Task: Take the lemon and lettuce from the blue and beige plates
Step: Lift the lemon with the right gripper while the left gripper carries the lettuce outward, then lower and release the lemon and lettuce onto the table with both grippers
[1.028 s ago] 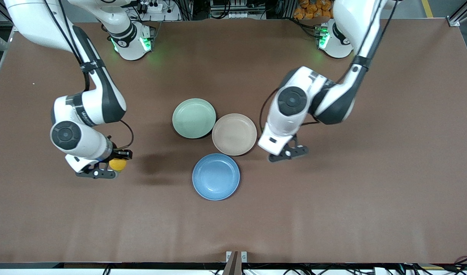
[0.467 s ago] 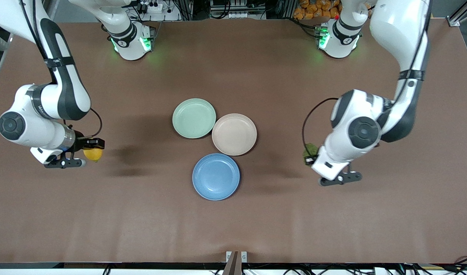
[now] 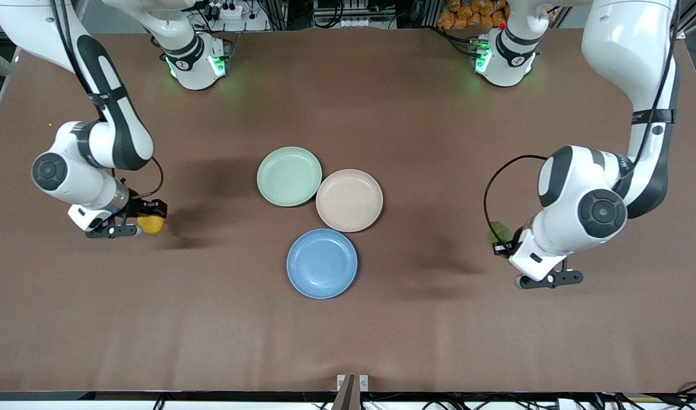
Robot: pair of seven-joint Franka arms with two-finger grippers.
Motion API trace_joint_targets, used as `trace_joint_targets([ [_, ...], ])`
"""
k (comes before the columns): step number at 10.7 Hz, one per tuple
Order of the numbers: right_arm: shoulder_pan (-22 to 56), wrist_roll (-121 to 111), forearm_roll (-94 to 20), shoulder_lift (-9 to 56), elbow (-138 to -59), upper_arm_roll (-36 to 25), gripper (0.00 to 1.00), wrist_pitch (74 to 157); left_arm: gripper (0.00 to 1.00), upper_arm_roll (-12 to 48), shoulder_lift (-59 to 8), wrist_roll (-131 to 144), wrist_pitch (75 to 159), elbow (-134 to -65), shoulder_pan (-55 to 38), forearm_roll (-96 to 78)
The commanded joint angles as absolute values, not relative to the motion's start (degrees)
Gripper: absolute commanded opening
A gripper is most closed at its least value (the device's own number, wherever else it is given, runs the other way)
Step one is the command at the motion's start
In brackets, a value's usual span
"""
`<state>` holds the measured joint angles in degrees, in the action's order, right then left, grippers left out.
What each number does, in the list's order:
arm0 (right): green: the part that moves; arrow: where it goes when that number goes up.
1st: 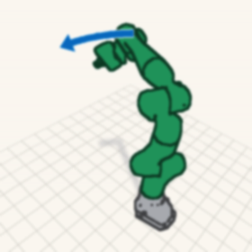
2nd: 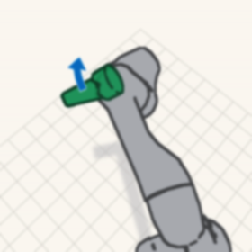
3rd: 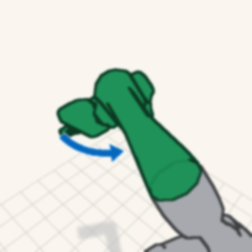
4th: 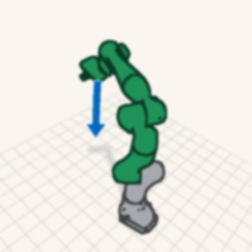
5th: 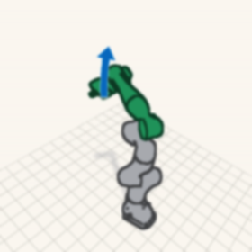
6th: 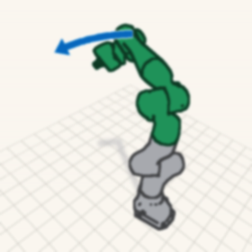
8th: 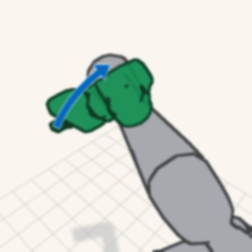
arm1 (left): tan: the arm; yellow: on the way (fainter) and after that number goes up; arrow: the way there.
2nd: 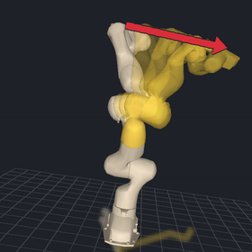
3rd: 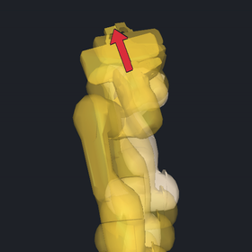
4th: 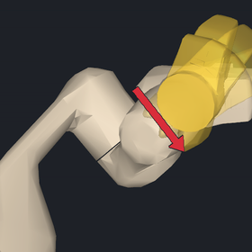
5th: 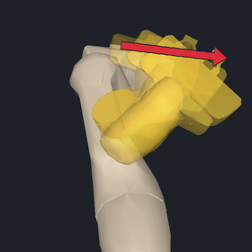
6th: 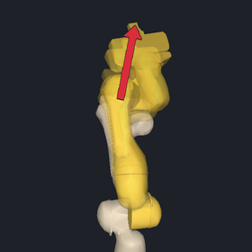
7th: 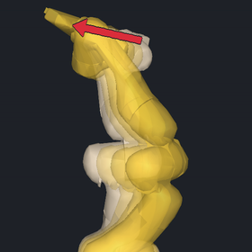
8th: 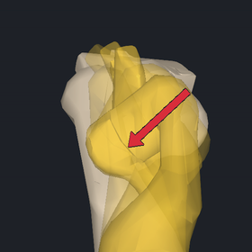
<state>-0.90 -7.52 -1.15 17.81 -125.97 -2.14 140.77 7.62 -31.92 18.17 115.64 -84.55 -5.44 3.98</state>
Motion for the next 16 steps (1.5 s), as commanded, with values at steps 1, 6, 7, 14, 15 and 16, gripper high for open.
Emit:
trace_joint_targets([
  [1, -0.88, -10.27, -1.67, 18.88, -127.27, -2.11, 0.24, 144.04, 0.0, 8.17, -32.78, 16.08, 117.86, -82.71, -3.43, 4.31],
  [6, -1.05, -13.63, -1.76, 23.03, -127.18, -3.77, 0.39, 149.42, 1.0, 8.17, -32.26, 15.3, 117.95, -82.79, -3.17, 4.39],
  [7, -0.97, -13.45, -1.84, 22.77, -126.83, -4.21, 0.81, 148.81, 1.0, 8.17, -31.82, 15.21, 117.95, -83.05, -3.08, 4.31],
  [14, -0.88, -13.45, -1.93, 17.94, -112.6, -6.15, 1.0, 121.32, 1.0, 8.61, -14.02, 18.63, 118.04, -102.88, -2.55, 3.25],
  [15, -1.05, -13.45, -1.67, 16.8, -111.8, -6.24, 1.0, 119.9, 1.0, 8.7, -10.58, 18.63, 118.04, -106.23, -2.29, 3.25],
  [16, -1.23, -13.53, -1.58, 15.66, -111.01, -6.24, 1.0, 118.23, 1.0, 8.79, -6.81, 18.63, 117.95, -109.74, -2.2, 3.25],
])
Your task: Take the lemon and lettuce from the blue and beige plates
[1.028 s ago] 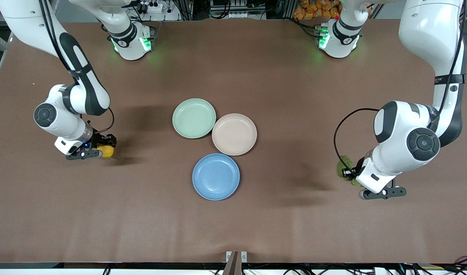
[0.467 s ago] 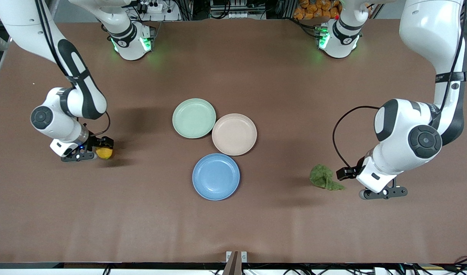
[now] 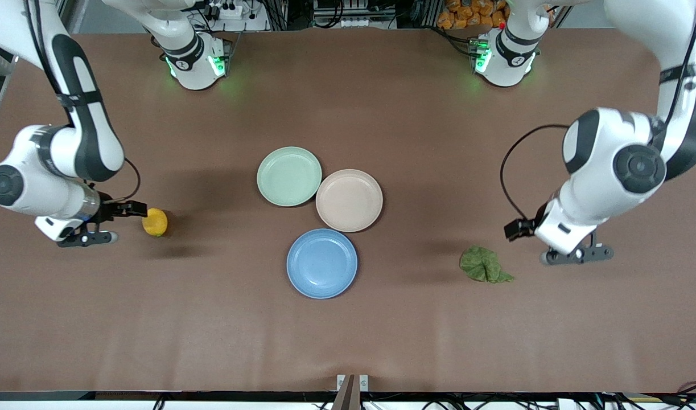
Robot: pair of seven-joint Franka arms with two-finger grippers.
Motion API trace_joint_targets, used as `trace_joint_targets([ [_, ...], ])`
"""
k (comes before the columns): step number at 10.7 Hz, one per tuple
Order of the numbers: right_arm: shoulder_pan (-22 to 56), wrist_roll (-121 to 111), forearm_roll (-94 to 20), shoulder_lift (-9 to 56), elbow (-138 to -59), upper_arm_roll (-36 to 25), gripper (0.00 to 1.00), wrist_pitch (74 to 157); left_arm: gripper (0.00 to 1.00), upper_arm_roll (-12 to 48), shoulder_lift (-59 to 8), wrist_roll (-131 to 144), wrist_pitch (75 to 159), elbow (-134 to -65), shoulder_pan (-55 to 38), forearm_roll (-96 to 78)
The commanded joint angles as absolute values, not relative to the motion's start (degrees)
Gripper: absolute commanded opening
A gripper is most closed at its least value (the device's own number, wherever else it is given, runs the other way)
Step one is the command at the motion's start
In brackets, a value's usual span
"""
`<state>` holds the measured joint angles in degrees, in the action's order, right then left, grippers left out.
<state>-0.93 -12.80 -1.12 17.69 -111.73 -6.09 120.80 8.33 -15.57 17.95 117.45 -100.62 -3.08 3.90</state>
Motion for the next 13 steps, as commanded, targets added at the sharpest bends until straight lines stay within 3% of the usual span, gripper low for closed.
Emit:
trace_joint_targets([
  [1, -1.23, -13.36, -1.58, 15.21, -109.18, -6.24, 1.0, 115.08, 1.0, 8.79, -3.11, 18.46, 117.95, -113.17, -2.11, 2.9],
  [4, -1.4, -13.27, -1.49, 14.51, -100.4, -6.33, 1.0, 102.34, 1.0, 8.79, 1.05, 17.32, 117.07, -115.49, -1.41, 0.0],
  [7, -1.41, -13.18, -1.49, 13.1, -94.68, -6.94, 1.0, 96.08, 1.0, 8.44, 4.12, 11.99, 114.18, -114.09, -1.32, -0.26],
  [10, -1.41, -7.95, -1.49, 11.26, -89.83, -6.77, 1.0, 89.58, 1.0, 8.0, 2.47, 8.96, 106.72, -102.17, -1.41, -2.29],
  [13, -1.06, -0.81, -1.41, 7.05, -89.65, -6.5, 1.0, 89.56, 1.0, 8.44, 0.88, 8.61, 99.68, -94.85, -2.2, -1.58],
])
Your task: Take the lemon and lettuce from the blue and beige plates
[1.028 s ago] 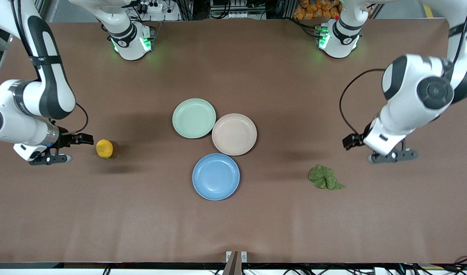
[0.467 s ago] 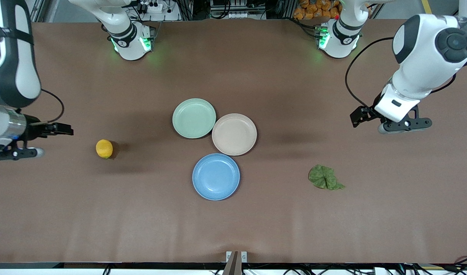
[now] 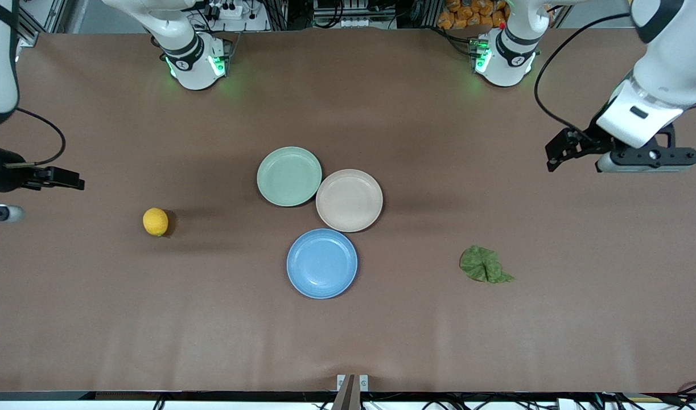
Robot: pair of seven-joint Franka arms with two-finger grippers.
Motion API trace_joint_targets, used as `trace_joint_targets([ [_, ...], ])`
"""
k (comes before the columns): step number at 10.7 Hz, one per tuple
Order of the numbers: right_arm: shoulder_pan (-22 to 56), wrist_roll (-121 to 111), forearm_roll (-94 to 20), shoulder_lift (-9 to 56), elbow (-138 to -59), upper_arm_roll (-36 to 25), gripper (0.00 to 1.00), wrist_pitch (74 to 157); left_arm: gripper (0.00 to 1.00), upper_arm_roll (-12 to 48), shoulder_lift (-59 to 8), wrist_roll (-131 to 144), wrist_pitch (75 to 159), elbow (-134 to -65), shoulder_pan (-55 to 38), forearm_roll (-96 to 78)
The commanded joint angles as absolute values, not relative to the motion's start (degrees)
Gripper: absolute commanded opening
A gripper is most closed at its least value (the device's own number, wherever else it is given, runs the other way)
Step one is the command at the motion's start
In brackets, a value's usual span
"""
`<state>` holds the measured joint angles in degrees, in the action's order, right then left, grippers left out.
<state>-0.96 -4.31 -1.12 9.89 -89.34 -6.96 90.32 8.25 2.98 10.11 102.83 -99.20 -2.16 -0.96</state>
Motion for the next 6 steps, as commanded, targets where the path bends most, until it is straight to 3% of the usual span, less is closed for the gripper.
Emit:
trace_joint_targets([
  [1, -0.97, -0.01, -1.15, 6.51, -88.43, -6.42, 1.0, 89.39, 1.0, 8.52, 0.97, 8.61, 97.41, -92.75, -2.2, -1.58],
  [3, -0.79, 0.18, -1.32, 6.07, -85.53, -6.33, 1.0, 88.34, 1.0, 8.53, 0.97, 8.61, 92.74, -89.05, -2.11, -1.58],
  [6, -1.23, 0.26, -1.23, 3.09, -84.9, -5.27, 1.0, 87.8, 1.0, 8.53, 1.93, 7.65, 89.49, -88.68, -1.67, -1.58],
])
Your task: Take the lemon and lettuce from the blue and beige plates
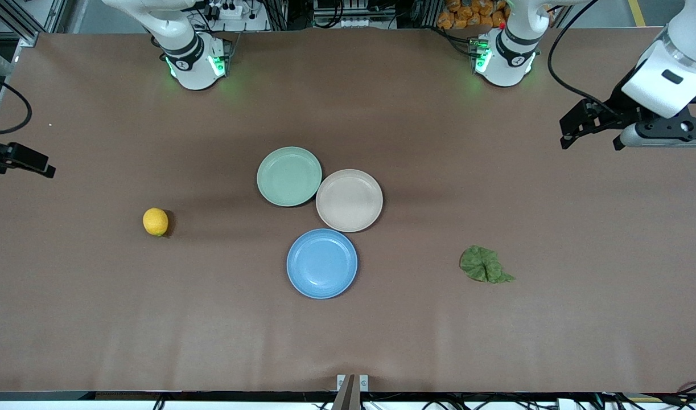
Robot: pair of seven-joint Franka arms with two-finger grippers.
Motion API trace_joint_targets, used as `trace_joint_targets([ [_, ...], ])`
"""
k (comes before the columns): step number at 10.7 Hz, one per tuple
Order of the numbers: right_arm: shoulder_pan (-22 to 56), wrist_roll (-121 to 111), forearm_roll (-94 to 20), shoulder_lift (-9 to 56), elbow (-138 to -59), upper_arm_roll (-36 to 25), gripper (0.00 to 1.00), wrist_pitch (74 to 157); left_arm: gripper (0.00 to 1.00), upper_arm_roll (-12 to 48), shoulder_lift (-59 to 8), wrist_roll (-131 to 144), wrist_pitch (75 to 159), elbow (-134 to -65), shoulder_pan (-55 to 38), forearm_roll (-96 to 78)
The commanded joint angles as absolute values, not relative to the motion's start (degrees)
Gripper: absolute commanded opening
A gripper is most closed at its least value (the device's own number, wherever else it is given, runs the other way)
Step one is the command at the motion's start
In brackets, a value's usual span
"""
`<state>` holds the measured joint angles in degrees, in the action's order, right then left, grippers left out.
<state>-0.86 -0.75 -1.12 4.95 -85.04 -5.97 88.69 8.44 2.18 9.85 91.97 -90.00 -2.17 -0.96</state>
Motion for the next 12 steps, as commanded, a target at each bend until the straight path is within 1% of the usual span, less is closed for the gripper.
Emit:
trace_joint_targets([
  [1, -1.23, 0.26, -1.14, 2.9, -84.29, -5.27, 1.0, 87.8, 1.0, 8.61, 1.93, 7.56, 88.6, -88.59, -1.67, -1.58],
  [4, -1.41, -0.09, -1.14, 2.9, -82.53, -5.45, 1.0, 87.8, 1.0, 8.7, 1.93, 7.56, 88.42, -88.59, -1.67, -1.58],
  [12, -0.97, -0.35, 0.97, 2.99, -82.62, -4.23, 1.0, 87.63, 1.0, 8.53, 2.55, 7.38, 88.51, -88.68, -1.67, -1.49],
])
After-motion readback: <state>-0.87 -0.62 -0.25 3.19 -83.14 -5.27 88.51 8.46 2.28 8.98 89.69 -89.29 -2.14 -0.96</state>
